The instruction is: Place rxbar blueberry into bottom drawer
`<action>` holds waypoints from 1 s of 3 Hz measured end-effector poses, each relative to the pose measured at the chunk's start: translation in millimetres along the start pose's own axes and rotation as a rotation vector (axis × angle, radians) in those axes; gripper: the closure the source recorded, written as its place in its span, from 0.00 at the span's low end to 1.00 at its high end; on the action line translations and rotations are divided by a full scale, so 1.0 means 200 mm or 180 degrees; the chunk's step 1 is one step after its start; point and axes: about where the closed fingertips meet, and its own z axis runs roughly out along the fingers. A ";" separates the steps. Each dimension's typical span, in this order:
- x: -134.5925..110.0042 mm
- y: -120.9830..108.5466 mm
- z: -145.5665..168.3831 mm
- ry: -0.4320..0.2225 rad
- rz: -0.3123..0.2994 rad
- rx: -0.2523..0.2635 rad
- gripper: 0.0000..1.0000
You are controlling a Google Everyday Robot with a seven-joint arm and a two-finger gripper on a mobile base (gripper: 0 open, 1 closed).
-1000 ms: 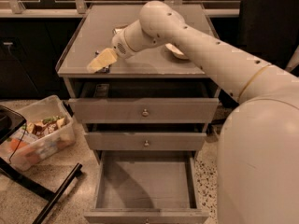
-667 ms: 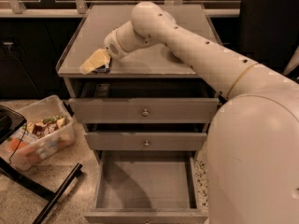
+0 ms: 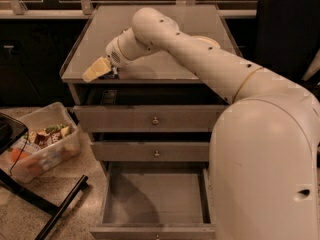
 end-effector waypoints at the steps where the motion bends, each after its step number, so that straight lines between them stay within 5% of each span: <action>1: 0.07 -0.04 0.01 0.0047 0.0098 0.0077 0.16; 2: 0.07 -0.04 -0.01 0.0055 0.0117 0.0108 0.00; 3: 0.07 -0.03 -0.01 0.0055 0.0117 0.0109 0.19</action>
Offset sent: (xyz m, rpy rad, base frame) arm 0.0119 -0.0571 -0.0253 -0.0435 0.0235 -0.1689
